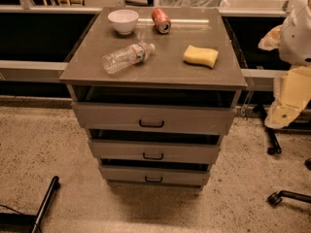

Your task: Open bottom drawer

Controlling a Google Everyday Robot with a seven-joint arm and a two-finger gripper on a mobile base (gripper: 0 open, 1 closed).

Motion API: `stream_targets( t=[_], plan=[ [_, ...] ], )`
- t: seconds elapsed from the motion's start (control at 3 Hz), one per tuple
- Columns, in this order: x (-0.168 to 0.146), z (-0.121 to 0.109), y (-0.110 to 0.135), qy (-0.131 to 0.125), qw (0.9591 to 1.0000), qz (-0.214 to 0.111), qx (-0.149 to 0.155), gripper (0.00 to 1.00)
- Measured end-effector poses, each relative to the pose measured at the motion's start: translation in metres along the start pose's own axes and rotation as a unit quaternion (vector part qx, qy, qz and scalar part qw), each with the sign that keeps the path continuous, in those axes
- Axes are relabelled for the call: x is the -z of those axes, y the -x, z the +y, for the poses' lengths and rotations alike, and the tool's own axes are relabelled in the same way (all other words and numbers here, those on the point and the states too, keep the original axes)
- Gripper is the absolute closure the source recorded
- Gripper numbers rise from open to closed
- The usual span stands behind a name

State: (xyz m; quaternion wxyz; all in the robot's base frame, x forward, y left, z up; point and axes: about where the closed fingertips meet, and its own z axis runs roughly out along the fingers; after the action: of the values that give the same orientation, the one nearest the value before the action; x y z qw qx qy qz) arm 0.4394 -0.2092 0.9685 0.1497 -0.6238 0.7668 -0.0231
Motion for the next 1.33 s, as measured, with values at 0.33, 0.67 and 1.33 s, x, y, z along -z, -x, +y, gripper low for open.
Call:
stream_targets(
  t=[0.33,0.67,1.33],
  plan=[
    [-0.096,0.021,0.006,0.070,0.9951,-0.062,0.032,0.00],
    [-0.178,0.056,0.006,0.128,0.9867,-0.088,0.048,0.00],
    [-0.184,0.057,0.010,0.094,0.9816,-0.144,0.083,0.00]
  ],
)
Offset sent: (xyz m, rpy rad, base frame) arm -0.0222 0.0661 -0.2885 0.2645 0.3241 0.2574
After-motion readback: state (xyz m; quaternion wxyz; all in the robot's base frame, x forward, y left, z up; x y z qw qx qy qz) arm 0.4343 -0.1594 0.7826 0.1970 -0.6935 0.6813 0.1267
